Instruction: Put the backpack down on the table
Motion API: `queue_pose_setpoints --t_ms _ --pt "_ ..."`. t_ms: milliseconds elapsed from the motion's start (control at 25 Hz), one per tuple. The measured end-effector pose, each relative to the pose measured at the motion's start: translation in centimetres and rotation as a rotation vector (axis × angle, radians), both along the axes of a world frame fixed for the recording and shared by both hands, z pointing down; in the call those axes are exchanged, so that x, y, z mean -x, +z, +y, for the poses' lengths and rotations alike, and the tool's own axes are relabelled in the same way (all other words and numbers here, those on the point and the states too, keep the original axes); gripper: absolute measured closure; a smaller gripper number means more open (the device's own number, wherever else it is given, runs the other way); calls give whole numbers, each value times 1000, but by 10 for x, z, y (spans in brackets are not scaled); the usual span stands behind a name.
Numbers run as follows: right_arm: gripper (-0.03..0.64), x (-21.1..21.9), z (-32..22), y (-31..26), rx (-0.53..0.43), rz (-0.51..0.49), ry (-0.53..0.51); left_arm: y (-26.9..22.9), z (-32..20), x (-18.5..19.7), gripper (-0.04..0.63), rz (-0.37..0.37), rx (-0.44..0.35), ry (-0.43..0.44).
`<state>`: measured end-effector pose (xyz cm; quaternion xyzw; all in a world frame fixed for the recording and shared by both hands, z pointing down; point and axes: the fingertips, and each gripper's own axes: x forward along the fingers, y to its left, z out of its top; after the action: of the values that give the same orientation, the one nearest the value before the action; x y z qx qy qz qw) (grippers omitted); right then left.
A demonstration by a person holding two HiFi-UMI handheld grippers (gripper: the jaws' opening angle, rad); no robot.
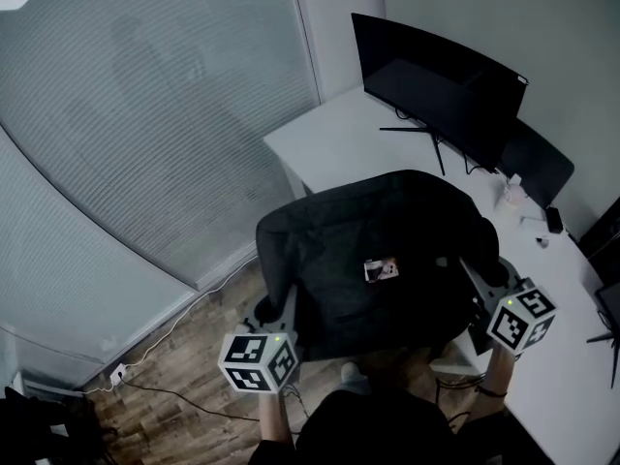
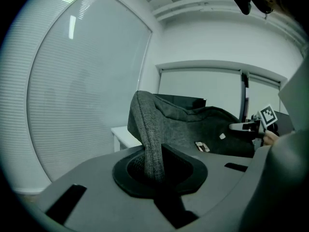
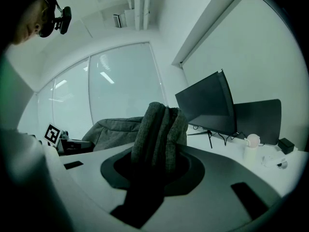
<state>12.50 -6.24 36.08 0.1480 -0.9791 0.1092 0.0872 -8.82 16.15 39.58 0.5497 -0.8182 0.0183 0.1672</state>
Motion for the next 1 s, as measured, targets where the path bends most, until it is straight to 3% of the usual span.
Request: queue_pose_setpoints --t_ms 360,1000 --pt "507 37 -8 1 -8 -34 83 -4 -26 56 546 -39 -5 83" --pt "508 70 -53 4 -4 -57 188 -8 -95 109 546 -63 -8 178"
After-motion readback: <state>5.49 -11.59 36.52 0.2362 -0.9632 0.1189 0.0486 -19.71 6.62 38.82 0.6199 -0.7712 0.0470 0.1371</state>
